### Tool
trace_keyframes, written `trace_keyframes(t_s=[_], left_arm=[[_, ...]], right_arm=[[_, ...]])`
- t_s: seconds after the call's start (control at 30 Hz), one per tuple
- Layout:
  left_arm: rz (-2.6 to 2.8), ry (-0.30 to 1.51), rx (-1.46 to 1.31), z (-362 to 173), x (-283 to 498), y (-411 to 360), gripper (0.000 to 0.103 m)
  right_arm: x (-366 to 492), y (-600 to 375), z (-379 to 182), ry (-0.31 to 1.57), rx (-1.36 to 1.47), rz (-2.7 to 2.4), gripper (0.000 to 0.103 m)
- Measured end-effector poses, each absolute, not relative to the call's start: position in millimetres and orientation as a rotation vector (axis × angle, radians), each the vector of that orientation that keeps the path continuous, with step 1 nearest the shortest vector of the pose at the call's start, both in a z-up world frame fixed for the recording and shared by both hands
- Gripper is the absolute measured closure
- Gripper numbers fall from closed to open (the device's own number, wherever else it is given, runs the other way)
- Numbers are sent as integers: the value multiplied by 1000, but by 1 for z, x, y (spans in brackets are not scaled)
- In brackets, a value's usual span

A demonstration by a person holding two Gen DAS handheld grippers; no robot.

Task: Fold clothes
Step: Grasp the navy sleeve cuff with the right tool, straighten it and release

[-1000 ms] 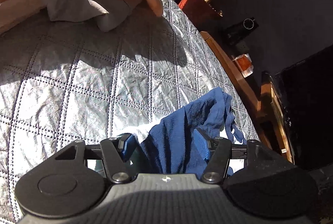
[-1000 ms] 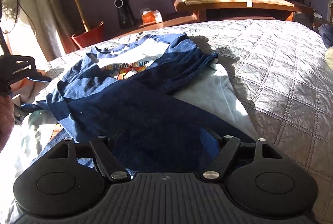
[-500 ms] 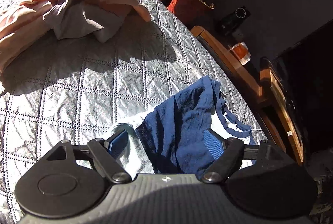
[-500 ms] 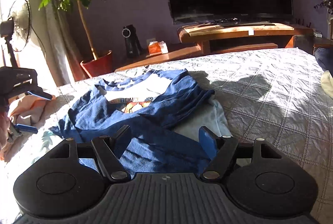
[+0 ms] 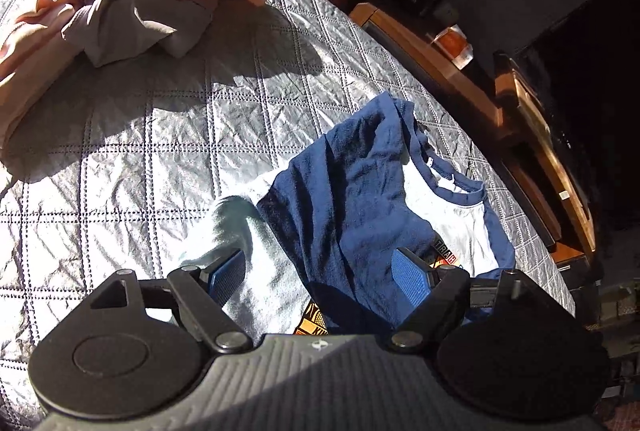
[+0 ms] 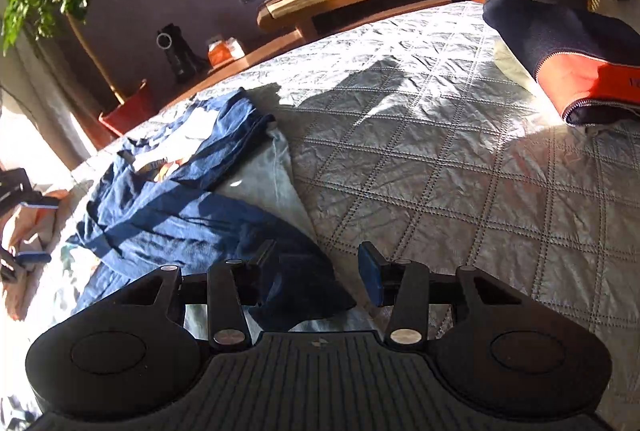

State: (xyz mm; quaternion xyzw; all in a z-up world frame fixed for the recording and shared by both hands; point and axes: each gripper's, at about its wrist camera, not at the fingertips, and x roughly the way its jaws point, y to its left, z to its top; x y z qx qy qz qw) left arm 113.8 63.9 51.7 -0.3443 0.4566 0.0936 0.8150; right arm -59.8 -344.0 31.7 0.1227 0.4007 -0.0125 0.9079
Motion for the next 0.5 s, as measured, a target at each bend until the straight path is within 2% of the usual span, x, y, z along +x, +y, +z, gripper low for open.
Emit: trace_keyframes(t_s=[0.07,0.23,0.27,0.3,0.33,0.47,0.5], left_arm=[[202,973,-739,52,114,67,26],[193,983,-727,52,116,67,26],[191,985,-726,52,116,67,26],[188,985,-726,52,116,66,25],[185,984,-726,52,116,65,25],[174,989,-724,51,117,64,25],[172,992,-722,51,117,63,25]], right_arm=[[-62,-337,32,856,209,-14,52],[-66,-353,21,928,328,-19,51],[-66,-354,21,914,324,-24,60],[-67,-355,21,901,319,-29,82],[-67,-355,21,887,315,-34,91],[-80,-334,55,673,152,52,93],[-81,-331,54,691,107,63,93]])
